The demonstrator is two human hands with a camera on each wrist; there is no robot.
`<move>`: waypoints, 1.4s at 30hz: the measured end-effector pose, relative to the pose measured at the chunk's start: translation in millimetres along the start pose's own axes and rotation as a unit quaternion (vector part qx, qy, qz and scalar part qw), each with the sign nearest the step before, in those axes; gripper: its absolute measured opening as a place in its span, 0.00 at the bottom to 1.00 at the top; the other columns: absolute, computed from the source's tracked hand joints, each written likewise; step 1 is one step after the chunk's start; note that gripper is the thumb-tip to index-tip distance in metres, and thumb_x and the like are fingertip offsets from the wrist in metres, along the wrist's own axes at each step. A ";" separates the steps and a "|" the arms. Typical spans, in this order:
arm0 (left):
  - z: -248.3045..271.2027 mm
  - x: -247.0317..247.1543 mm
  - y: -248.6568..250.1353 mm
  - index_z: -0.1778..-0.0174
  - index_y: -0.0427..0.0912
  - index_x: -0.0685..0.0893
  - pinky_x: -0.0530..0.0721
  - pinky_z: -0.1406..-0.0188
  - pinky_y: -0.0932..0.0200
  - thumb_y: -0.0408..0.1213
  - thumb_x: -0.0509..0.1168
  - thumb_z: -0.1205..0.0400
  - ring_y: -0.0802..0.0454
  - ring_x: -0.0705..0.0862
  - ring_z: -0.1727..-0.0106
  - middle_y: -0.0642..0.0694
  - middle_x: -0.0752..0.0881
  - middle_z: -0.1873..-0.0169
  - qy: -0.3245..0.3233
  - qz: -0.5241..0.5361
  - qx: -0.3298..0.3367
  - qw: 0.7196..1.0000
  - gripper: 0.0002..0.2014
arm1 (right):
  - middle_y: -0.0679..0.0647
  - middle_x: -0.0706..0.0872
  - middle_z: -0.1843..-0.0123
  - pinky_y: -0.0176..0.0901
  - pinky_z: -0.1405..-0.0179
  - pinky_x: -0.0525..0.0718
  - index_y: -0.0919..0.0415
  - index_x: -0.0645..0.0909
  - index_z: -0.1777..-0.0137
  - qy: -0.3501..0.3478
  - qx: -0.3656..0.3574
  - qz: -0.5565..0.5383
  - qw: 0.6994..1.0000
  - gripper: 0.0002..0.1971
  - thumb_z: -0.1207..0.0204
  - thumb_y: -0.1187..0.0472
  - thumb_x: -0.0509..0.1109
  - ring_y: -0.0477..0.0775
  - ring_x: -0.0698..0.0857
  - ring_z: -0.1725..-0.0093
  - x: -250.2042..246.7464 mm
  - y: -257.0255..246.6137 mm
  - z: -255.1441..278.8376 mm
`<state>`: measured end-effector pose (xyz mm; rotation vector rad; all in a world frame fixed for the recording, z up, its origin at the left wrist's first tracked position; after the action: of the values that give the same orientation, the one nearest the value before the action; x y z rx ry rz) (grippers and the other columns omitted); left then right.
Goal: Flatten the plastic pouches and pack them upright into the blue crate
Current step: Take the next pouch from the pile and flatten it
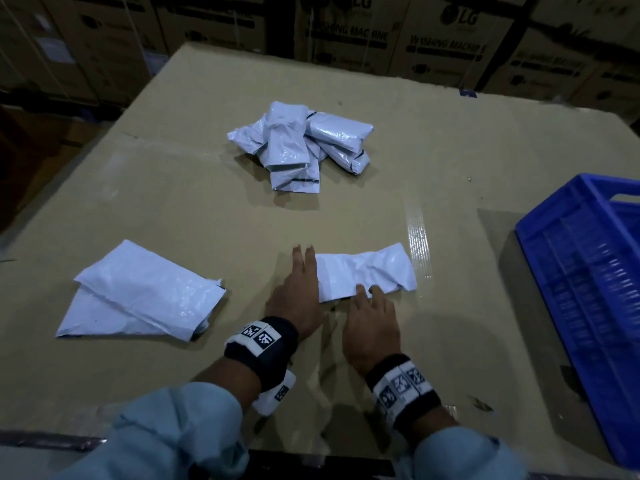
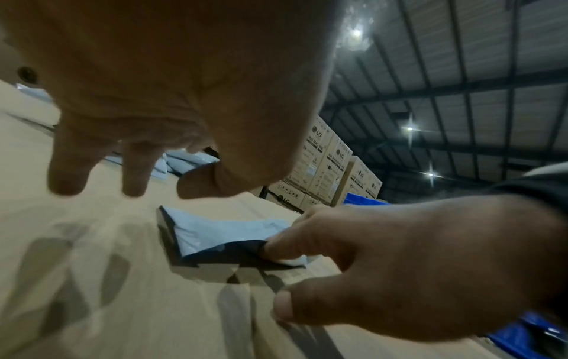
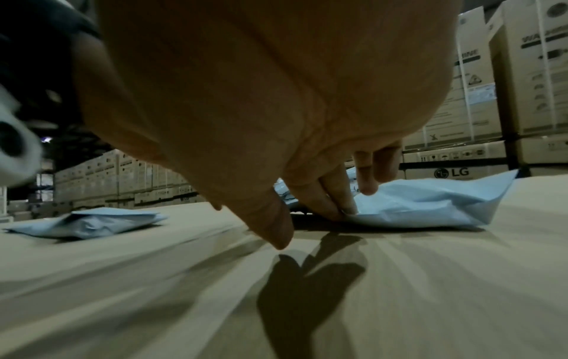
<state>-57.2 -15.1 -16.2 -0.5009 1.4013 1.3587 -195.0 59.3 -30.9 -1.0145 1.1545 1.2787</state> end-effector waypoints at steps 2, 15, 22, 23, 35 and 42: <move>1.6 3.5 8.5 0.09 0.48 0.47 0.76 0.27 0.45 0.38 0.61 0.15 0.43 0.67 0.17 0.48 0.38 0.10 0.019 0.050 0.036 0.998 0.40 | 0.68 0.86 0.32 0.63 0.39 0.85 0.65 0.90 0.43 0.020 -0.002 -0.020 1.000 0.23 0.29 0.60 0.58 0.75 0.85 0.34 11.2 -3.0 21.2; 17.1 49.2 15.7 0.10 0.56 0.53 0.52 0.14 0.38 0.55 0.32 0.24 0.35 0.45 0.10 0.37 0.44 0.10 -0.092 -0.154 0.149 0.972 0.41 | 0.68 0.65 0.15 0.62 0.16 0.62 0.65 0.70 0.18 0.136 0.023 -0.156 0.978 0.27 0.12 0.52 0.56 0.70 0.60 0.14 -6.9 28.8 33.2; 13.6 66.9 10.8 0.09 0.39 0.44 0.47 0.11 0.44 0.45 0.45 0.17 0.44 0.42 0.09 0.42 0.42 0.10 -0.087 -0.126 0.155 0.976 0.38 | 0.63 0.57 0.10 0.68 0.14 0.58 0.60 0.57 0.10 0.028 0.012 -0.089 0.996 0.37 0.13 0.38 0.46 0.71 0.56 0.12 44.5 50.0 13.0; 15.4 65.8 10.7 0.09 0.39 0.45 0.48 0.11 0.44 0.48 0.39 0.20 0.44 0.44 0.09 0.42 0.43 0.09 -0.078 -0.120 0.160 0.977 0.40 | 0.61 0.55 0.09 0.68 0.13 0.55 0.58 0.55 0.10 0.030 0.008 -0.083 0.996 0.37 0.13 0.37 0.44 0.71 0.54 0.11 46.0 51.6 13.8; 17.9 65.3 13.7 0.10 0.49 0.61 0.63 0.18 0.37 0.48 0.40 0.23 0.35 0.58 0.11 0.40 0.56 0.11 -0.036 -0.115 0.189 0.975 0.39 | 0.57 0.45 0.08 0.67 0.12 0.48 0.53 0.47 0.08 0.005 0.026 -0.107 0.994 0.38 0.15 0.37 0.38 0.71 0.44 0.10 51.3 55.1 11.1; 16.6 69.2 10.6 0.12 0.50 0.65 0.65 0.19 0.30 0.47 0.45 0.23 0.33 0.62 0.13 0.40 0.62 0.12 -0.013 -0.151 0.181 0.972 0.38 | 0.56 0.45 0.07 0.58 0.11 0.46 0.60 0.44 0.09 0.008 0.070 -0.139 0.988 0.42 0.18 0.35 0.36 0.60 0.43 0.09 52.0 65.3 10.5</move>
<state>-83.4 27.5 -67.9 -0.4286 1.4450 0.8394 -262.0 82.0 -76.4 -1.0426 1.0576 0.9583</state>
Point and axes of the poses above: each hand's wrist, its own z-axis away from the middle knuckle, its own x-axis out of the palm, y = z × x, the point moved 4 cm from there along -z, towards the middle knuckle
